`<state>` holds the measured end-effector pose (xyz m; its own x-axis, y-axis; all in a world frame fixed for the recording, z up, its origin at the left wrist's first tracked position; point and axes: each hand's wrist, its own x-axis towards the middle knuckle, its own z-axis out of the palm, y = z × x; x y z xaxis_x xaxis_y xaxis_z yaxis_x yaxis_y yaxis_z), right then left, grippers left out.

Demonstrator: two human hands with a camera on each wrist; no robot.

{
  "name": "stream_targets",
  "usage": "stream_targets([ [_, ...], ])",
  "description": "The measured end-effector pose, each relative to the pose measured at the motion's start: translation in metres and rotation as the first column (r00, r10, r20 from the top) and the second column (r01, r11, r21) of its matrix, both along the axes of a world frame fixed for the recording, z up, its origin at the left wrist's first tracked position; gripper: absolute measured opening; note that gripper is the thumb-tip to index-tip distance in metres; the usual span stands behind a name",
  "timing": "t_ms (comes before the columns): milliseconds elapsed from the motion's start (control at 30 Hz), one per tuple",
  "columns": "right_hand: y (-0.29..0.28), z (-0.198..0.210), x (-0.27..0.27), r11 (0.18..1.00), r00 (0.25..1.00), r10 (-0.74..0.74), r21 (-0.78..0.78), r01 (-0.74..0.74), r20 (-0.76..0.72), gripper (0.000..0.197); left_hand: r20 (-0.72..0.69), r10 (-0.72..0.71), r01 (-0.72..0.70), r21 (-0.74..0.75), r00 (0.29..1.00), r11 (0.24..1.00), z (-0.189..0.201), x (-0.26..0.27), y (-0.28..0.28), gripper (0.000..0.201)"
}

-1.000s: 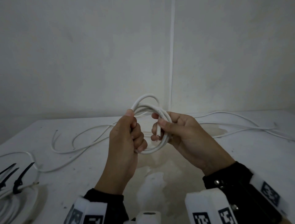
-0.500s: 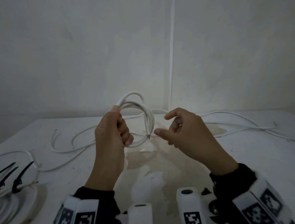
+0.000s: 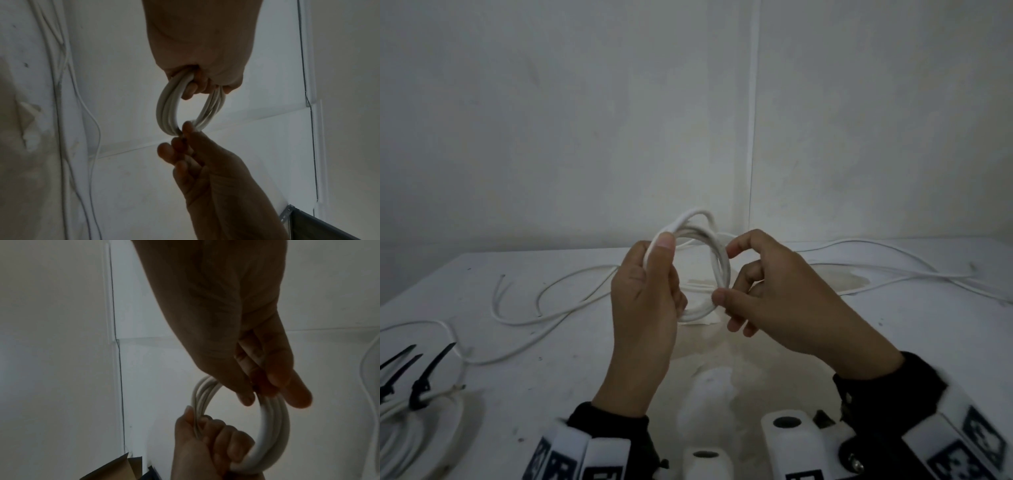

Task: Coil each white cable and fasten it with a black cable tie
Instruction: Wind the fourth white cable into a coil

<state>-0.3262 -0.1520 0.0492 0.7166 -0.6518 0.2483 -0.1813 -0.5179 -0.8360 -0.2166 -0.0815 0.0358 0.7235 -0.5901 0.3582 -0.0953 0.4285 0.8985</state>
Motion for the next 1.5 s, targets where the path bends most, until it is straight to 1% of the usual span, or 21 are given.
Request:
stream_targets([
  [67, 0.0, 0.0, -0.002, 0.998, 0.998, 0.056, -0.013, -0.056, -0.027, 0.037, -0.083, 0.02, -0.022, -0.017, 0.996, 1.0, 0.002, 0.005, 0.0, 0.038],
  [133, -0.002, 0.001, -0.006, 0.994, 0.992, 0.106, -0.007, -0.107, -0.065, 0.039, -0.163, 0.015, -0.026, -0.068, 0.987, 0.997, 0.005, 0.01, 0.001, 0.037],
  [200, -0.004, 0.003, -0.01, 0.99, 0.985, 0.136, -0.012, -0.138, -0.108, 0.039, -0.181, -0.001, -0.019, -0.109, 0.983, 0.994, 0.009, 0.01, 0.003, 0.037],
  [267, -0.005, 0.003, -0.014, 0.987, 0.98, 0.157, 0.002, -0.158, -0.118, 0.04, -0.158, -0.017, -0.003, -0.127, 0.987, 0.992, 0.011, 0.006, 0.005, 0.036],
  [333, -0.007, 0.005, -0.016, 0.982, 0.98, 0.184, 0.042, -0.182, -0.074, 0.045, -0.135, -0.035, 0.015, -0.149, 0.99, 0.989, 0.014, 0.003, 0.007, 0.036],
  [400, -0.008, 0.007, -0.017, 0.976, 0.979, 0.203, 0.073, -0.204, 0.021, 0.055, -0.138, -0.058, 0.033, -0.175, 0.989, 0.984, 0.019, 0.003, 0.009, 0.036],
  [467, -0.008, 0.008, -0.016, 0.977, 0.976, 0.195, 0.069, -0.202, 0.101, 0.062, -0.158, -0.094, 0.063, -0.192, 0.983, 0.979, 0.022, 0.002, 0.01, 0.037],
  [533, -0.003, 0.008, -0.011, 0.969, 0.962, 0.223, 0.073, -0.237, 0.154, 0.066, -0.175, -0.133, 0.098, -0.193, 0.976, 0.976, 0.021, -0.003, 0.008, 0.038],
  [600, 0.001, 0.006, -0.005, 0.963, 0.941, 0.232, 0.076, -0.258, 0.245, 0.054, -0.196, -0.17, 0.133, -0.189, 0.966, 0.973, 0.017, -0.008, 0.005, 0.038],
  [667, 0.004, 0.008, -0.001, 0.966, 0.91, 0.182, 0.107, -0.237, 0.371, 0.035, -0.208, -0.203, 0.165, -0.187, 0.957, 0.968, 0.013, -0.01, 0.002, 0.036],
  [700, 0.004, 0.009, 0.0, 0.968, 0.895, 0.156, 0.116, -0.223, 0.418, 0.029, -0.212, -0.223, 0.185, -0.186, 0.951, 0.965, 0.011, -0.01, 0.001, 0.036],
  [800, 0.004, 0.008, 0.002, 0.989, 0.878, 0.087, 0.062, -0.131, 0.471, 0.024, -0.211, -0.32, 0.296, -0.135, 0.924, 0.945, 0.009, -0.005, 0.0, 0.035],
  [867, 0.001, 0.006, 0.001, 0.999, 0.885, 0.037, 0.006, -0.045, 0.465, 0.018, -0.195, -0.366, 0.37, -0.013, 0.91, 0.929, 0.01, 0.003, 0.002, 0.038],
  [933, -0.003, 0.005, -0.002, 0.998, 0.916, 0.032, -0.069, -0.005, 0.399, 0.015, -0.168, -0.37, 0.389, 0.101, 0.914, 0.915, 0.011, 0.013, 0.007, 0.041],
  [1000, -0.007, 0.005, -0.006, 0.99, 0.952, 0.067, -0.135, -0.028, 0.298, 0.016, -0.165, -0.394, 0.417, 0.138, 0.904, 0.898, 0.012, 0.017, 0.01, 0.043],
  [1100, -0.009, 0.002, -0.006, 0.973, 0.98, 0.118, -0.218, -0.081, 0.158, 0.016, -0.236, -0.451, 0.492, 0.16, 0.861, 0.855, 0.015, 0.013, 0.01, 0.048],
  [1167, -0.009, 0.0, -0.004, 0.967, 0.985, 0.124, -0.235, -0.094, 0.116, 0.015, -0.244, -0.427, 0.475, 0.192, 0.87, 0.859, 0.014, 0.006, 0.008, 0.052],
  [1300, -0.004, 0.002, -0.001, 0.977, 0.976, 0.134, -0.19, -0.101, 0.171, 0.015, -0.289, -0.313, 0.362, 0.135, 0.905, 0.922, 0.012, -0.002, 0.004, 0.049],
  [1333, -0.002, 0.003, -0.001, 0.981, 0.969, 0.146, -0.154, -0.116, 0.198, 0.016, -0.309, -0.293, 0.341, 0.114, 0.905, 0.933, 0.011, -0.004, 0.003, 0.048],
  [1400, 0.0, 0.006, -0.001, 0.987, 0.949, 0.161, -0.044, -0.155, 0.272, 0.024, -0.336, -0.273, 0.313, 0.071, 0.902, 0.947, 0.011, -0.005, 0.002, 0.046],
  [1500, 0.001, 0.005, 0.001, 0.971, 0.918, 0.151, 0.118, -0.207, 0.366, 0.033, -0.341, -0.261, 0.284, 0.02, 0.903, 0.959, 0.012, -0.003, 0.003, 0.044],
])
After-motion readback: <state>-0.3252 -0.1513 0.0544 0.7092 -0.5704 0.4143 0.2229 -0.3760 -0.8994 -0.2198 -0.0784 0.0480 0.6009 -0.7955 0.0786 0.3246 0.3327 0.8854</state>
